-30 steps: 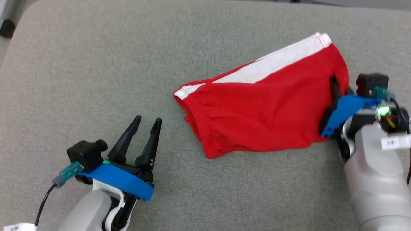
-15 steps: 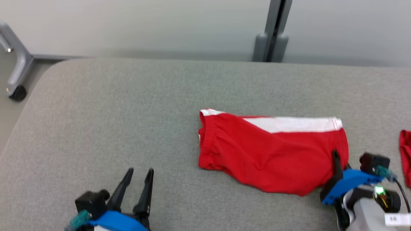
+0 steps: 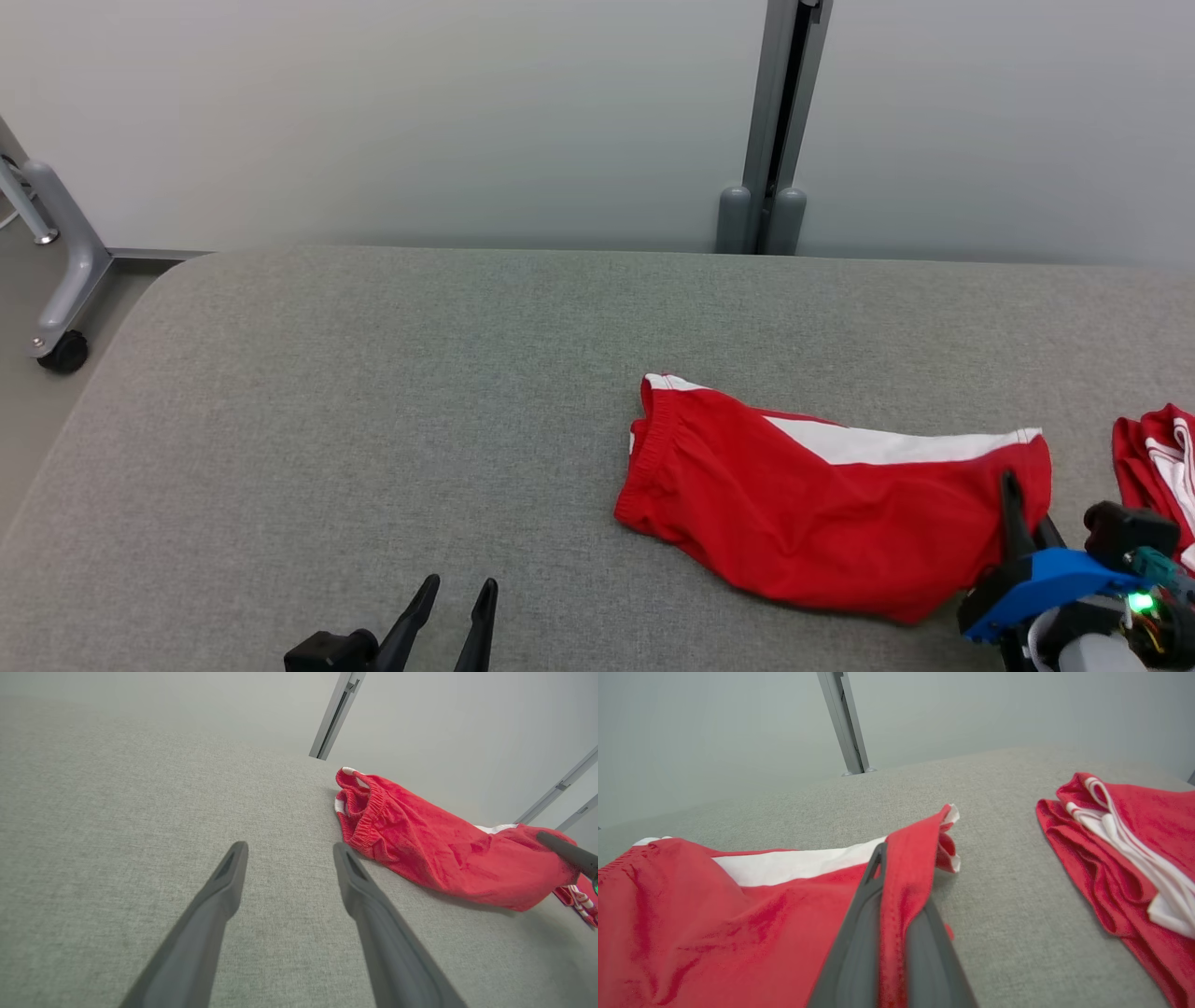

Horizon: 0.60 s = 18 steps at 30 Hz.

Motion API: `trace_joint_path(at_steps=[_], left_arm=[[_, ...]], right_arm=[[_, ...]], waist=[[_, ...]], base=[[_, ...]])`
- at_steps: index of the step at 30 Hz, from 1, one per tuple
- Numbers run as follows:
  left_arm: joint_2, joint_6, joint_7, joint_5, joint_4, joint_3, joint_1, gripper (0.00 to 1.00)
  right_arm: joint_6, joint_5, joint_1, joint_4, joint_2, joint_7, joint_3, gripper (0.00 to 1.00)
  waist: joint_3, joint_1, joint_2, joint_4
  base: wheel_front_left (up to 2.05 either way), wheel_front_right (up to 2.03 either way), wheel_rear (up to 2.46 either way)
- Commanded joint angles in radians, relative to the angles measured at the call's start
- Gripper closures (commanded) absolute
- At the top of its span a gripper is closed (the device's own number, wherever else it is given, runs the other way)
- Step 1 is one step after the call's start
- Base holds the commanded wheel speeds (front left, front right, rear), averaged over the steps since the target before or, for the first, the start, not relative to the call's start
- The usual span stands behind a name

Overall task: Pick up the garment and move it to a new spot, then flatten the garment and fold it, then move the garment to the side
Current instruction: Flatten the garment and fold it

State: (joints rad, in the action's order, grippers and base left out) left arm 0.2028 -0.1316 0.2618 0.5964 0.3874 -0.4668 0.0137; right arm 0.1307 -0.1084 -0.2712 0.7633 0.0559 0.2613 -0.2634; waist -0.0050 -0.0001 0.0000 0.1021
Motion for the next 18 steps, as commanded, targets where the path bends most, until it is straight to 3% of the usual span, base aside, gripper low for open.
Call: trace_joint_path(at_steps=[1,4,13,14,15,18], left_arm=[[0.003,0.002,0.004,-0.005,0.000,-0.003,-0.003,0.00],[0.006,0.002,0.004,0.000,0.004,-0.015,-0.017,0.00],[0.013,0.002,0.004,0.021,0.023,-0.046,-0.037,0.00],[0.014,0.002,0.004,0.024,0.027,-0.045,-0.039,0.00],[0.017,0.002,0.004,0.027,0.031,-0.049,-0.042,0.00],[0.026,0.002,0.004,0.033,0.037,-0.044,-0.047,0.00]], right_arm=[[0.000,-0.006,-0.004,-0.023,0.001,0.004,0.012,1.00],[0.000,-0.021,-0.037,-0.085,-0.005,0.004,0.077,1.00],[0.000,-0.239,-0.129,-0.082,-0.002,0.005,0.495,1.00],[0.000,-0.252,-0.136,-0.054,-0.003,0.004,0.536,0.75],[0.000,-0.282,-0.151,-0.037,-0.003,0.004,0.573,0.02],[0.000,-0.354,-0.184,-0.038,-0.003,0.004,0.656,0.00]], waist=[[0.002,0.0001,0.0000,0.004],[0.007,0.0001,0.0000,0.018],[0.018,0.0001,0.0000,0.085],[0.020,0.0001,0.0000,0.093],[0.021,0.0001,0.0000,0.100],[0.024,0.0001,0.0000,0.110]], base=[[0.00,0.00,0.00],[0.00,0.00,0.00],[0.00,0.00,0.00],[0.00,0.00,0.00],[0.00,0.00,0.00],[0.00,0.00,0.00]])
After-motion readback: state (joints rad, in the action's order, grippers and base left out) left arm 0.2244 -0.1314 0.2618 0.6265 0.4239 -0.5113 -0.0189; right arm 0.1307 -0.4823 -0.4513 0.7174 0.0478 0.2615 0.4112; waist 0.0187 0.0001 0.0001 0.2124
